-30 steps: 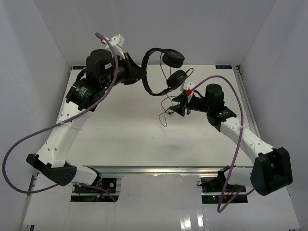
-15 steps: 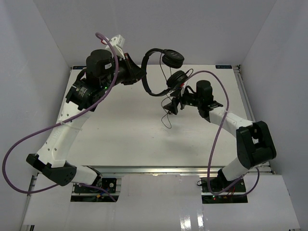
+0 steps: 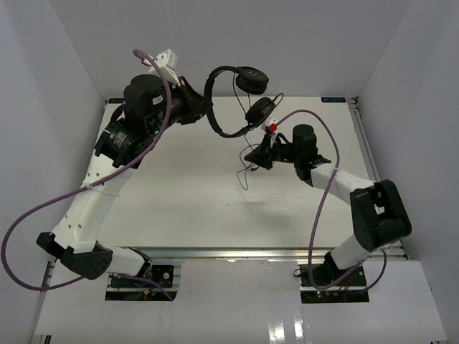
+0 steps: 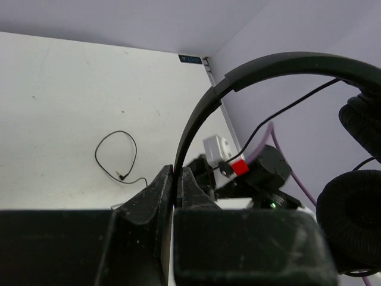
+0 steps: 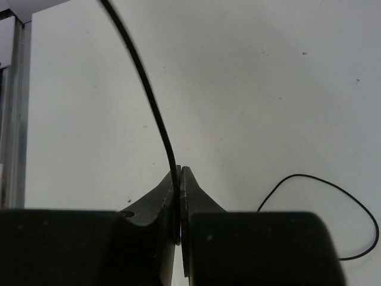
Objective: Wrap the headphones
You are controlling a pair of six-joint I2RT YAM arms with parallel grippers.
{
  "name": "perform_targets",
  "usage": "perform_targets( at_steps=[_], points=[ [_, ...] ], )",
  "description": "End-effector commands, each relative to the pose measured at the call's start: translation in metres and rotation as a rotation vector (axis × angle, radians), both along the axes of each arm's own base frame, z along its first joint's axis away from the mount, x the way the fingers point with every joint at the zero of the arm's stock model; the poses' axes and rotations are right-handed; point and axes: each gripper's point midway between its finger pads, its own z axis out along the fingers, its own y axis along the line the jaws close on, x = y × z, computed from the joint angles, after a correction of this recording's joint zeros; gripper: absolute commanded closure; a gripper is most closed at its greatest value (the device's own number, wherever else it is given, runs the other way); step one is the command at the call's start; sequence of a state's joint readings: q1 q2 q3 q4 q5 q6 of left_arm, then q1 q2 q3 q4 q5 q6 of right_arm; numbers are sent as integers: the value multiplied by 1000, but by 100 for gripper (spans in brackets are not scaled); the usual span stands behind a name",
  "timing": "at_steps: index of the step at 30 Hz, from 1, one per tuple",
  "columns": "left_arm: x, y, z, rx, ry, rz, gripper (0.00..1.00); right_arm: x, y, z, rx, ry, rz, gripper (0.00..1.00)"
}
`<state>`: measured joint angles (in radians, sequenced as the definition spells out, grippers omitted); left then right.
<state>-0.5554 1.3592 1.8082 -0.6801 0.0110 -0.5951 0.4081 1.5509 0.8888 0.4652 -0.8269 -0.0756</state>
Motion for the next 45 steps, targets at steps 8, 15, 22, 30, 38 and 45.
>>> perform_targets(
  at_steps=[8, 15, 22, 30, 38, 45],
  points=[
    [52, 70, 22, -67, -148, 425, 100, -78, -14, 65, -295, -333, 63, 92],
    [84, 65, -36, -85, -64, 459, 100, -90, -17, 64, -502, -384, 157, 92],
    [116, 49, -90, 98, 4, 421, 100, -69, -39, 77, -710, -576, 89, 92],
    [118, 28, -236, 382, 208, 248, 100, -27, -86, 129, -981, -855, -108, 92],
    [88, -22, -279, 489, 211, -24, 100, -10, -78, 162, -909, -1063, -231, 92],
    [41, -49, -290, 490, 205, -261, 100, 12, -65, 162, -807, -1017, -316, 92]
  ],
)
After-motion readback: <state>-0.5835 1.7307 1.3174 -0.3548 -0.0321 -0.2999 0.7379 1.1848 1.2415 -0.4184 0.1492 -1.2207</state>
